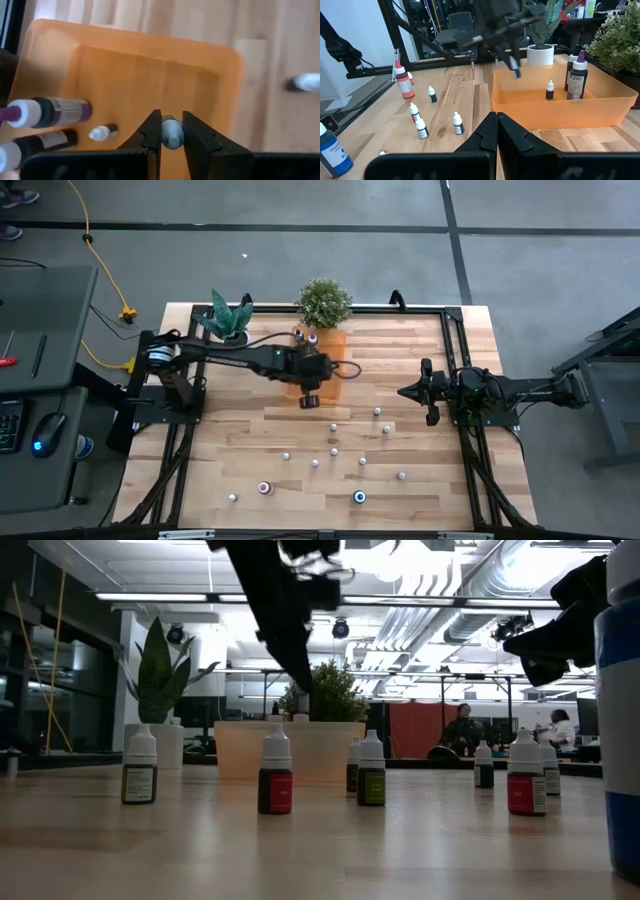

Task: Pick & Place food coloring
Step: Put the small blue food coloring bottle into the orange bin

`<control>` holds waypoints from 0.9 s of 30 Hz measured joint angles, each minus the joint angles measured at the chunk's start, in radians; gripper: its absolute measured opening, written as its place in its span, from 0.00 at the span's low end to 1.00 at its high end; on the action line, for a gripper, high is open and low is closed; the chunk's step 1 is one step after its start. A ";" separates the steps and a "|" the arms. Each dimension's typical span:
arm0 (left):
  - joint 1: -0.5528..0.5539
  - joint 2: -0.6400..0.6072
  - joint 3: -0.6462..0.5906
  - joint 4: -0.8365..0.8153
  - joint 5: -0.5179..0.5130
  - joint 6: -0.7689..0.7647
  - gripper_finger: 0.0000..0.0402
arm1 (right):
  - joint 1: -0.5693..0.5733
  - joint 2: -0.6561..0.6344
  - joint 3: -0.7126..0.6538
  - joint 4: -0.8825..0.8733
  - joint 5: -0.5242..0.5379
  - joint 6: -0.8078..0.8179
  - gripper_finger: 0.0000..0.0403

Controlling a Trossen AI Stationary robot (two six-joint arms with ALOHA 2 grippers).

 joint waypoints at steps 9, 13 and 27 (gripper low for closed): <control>0.111 0.092 0.018 0.088 -0.002 0.034 0.11 | 0.000 0.000 0.000 0.000 0.000 0.000 0.00; 0.145 0.130 0.018 0.115 0.013 0.007 0.11 | 0.000 0.000 0.000 0.000 0.000 0.000 0.00; 0.190 0.191 0.017 0.171 0.011 -0.124 0.11 | 0.000 0.000 0.000 0.000 0.000 0.000 0.00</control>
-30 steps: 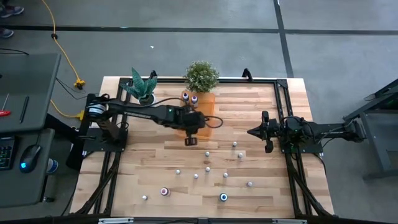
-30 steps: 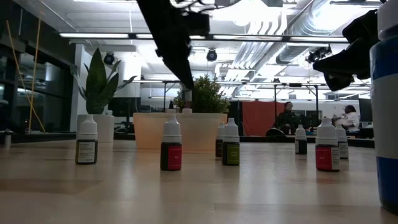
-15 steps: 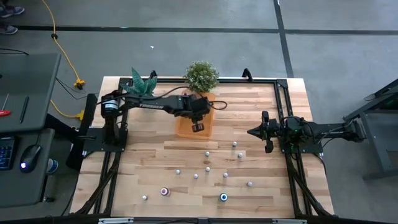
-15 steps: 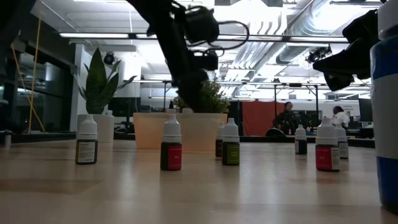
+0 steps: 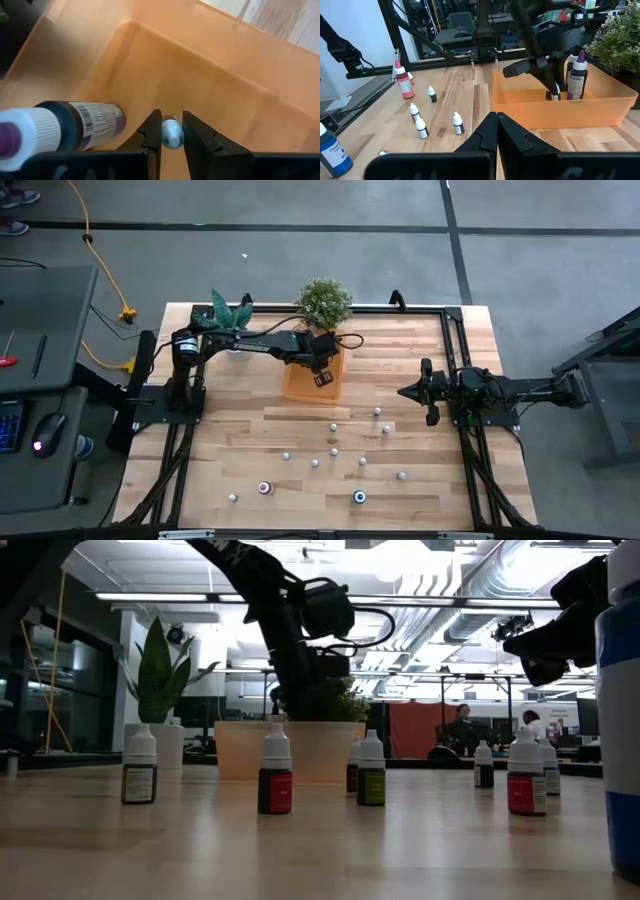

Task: Pick & Place food coloring
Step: Put the small blue food coloring bottle into the orange bin

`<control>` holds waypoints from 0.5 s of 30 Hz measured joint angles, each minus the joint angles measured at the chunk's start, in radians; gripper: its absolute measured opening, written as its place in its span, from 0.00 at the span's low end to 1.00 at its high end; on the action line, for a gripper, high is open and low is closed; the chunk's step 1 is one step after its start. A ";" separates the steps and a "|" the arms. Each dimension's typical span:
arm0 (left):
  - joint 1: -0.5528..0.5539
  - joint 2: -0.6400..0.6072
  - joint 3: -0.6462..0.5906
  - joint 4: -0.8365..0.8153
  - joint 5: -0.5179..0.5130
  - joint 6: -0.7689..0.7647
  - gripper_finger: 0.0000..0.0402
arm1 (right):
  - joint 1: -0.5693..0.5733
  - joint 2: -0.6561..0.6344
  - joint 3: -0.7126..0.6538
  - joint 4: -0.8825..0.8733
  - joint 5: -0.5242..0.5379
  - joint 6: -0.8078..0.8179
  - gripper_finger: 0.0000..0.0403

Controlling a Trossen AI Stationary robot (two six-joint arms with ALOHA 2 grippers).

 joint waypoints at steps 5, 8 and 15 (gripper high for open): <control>0.000 0.000 0.000 0.002 0.033 -0.009 0.11 | 0.000 0.000 0.000 0.000 0.000 0.000 0.00; -0.001 0.018 0.001 0.015 0.046 -0.030 0.11 | 0.000 0.000 0.000 0.000 0.000 0.000 0.00; -0.001 0.020 0.000 0.014 0.042 -0.032 0.11 | 0.000 0.000 0.000 0.000 0.000 0.000 0.00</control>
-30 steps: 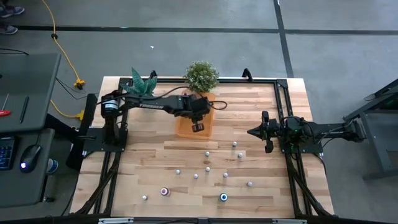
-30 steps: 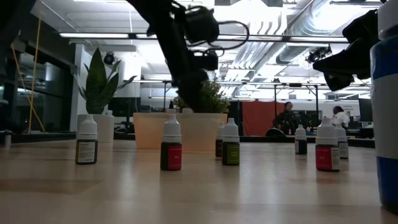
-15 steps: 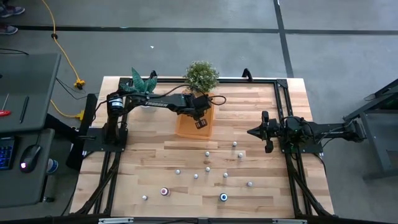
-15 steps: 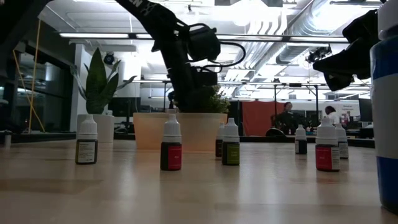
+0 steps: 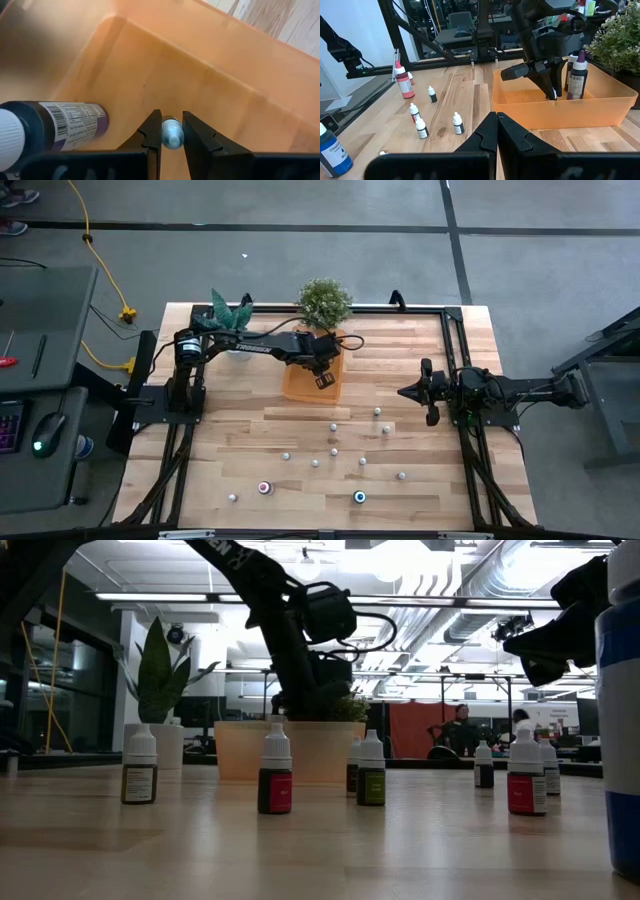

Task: Pick & Place food coloring
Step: Put the small blue food coloring bottle into the orange bin

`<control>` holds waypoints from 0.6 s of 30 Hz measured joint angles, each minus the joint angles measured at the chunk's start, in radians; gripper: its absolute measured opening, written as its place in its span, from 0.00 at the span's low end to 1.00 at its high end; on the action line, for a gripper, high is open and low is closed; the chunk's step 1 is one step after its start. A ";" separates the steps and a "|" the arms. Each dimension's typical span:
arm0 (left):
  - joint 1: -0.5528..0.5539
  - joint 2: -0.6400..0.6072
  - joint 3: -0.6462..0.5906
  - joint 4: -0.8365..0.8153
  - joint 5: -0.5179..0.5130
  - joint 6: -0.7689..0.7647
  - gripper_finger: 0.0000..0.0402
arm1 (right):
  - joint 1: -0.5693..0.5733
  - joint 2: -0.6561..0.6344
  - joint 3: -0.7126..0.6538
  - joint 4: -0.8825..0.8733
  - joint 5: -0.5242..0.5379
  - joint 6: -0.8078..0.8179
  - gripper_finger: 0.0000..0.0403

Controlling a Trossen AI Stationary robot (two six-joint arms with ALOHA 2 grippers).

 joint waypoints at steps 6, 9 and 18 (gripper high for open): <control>-0.001 0.000 0.000 0.002 0.004 -0.001 0.13 | 0.000 0.000 0.000 0.000 0.000 0.000 0.00; -0.001 0.000 0.000 0.005 0.018 -0.002 0.19 | 0.000 0.000 0.000 0.000 0.000 0.000 0.00; -0.001 0.000 0.000 0.008 0.027 -0.001 0.31 | 0.000 0.000 0.000 0.000 0.000 0.000 0.00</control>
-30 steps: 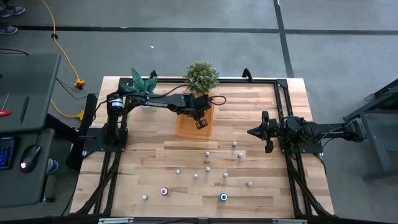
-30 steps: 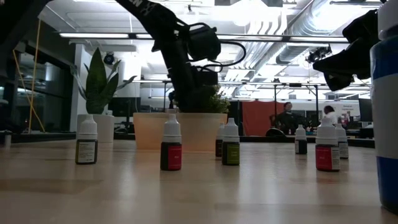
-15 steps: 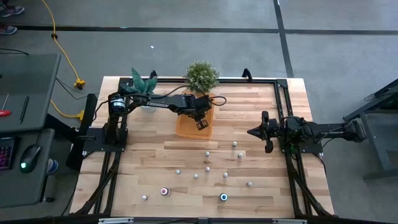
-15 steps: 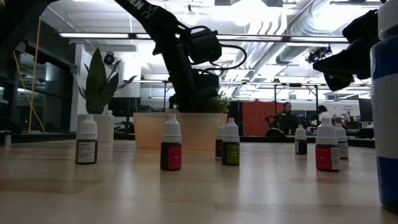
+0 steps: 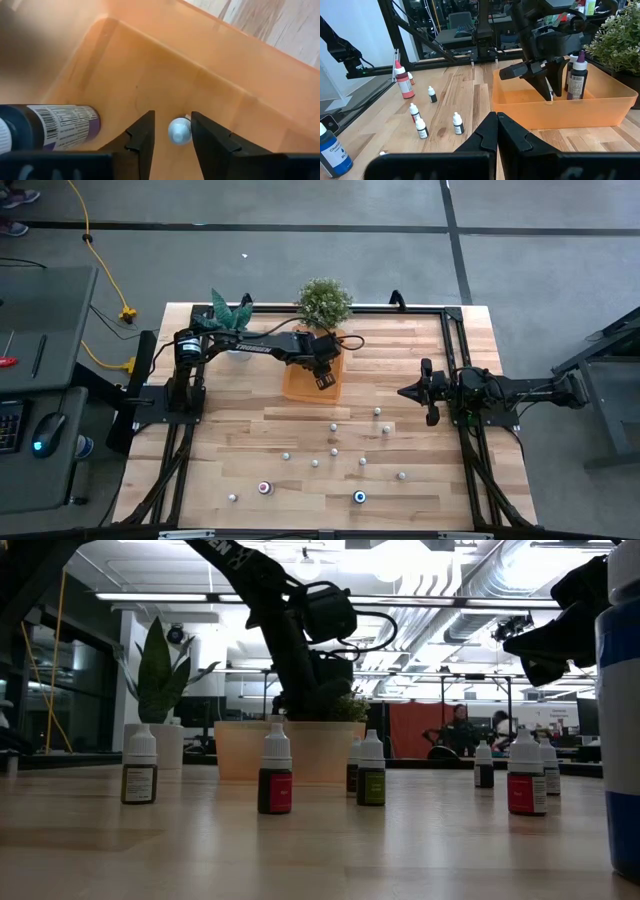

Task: Pick & Place food coloring
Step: Put the small blue food coloring bottle into the orange bin, then put the large pink food coloring bottle into the orange bin

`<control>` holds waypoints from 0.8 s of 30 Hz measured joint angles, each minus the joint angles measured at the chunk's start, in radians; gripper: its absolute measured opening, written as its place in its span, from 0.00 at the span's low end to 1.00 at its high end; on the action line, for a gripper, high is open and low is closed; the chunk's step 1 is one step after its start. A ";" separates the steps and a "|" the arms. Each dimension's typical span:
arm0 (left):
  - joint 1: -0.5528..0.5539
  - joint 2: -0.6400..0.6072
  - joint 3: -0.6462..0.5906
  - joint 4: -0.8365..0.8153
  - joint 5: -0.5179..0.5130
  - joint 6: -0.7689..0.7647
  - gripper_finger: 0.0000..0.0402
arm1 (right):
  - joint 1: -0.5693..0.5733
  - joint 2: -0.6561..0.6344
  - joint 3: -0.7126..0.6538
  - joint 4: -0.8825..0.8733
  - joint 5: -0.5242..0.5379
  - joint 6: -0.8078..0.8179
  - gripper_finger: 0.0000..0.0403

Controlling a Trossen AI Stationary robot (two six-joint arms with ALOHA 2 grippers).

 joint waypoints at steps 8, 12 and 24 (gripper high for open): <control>0.000 0.000 0.000 -0.001 -0.069 0.013 0.31 | 0.000 0.000 0.000 0.000 0.000 0.000 0.00; -0.001 0.000 0.013 -0.027 -0.032 0.037 0.31 | 0.000 0.000 0.000 0.000 0.000 0.000 0.00; -0.014 -0.026 0.016 -0.016 0.035 0.089 0.31 | 0.000 0.000 0.000 0.000 0.000 0.000 0.00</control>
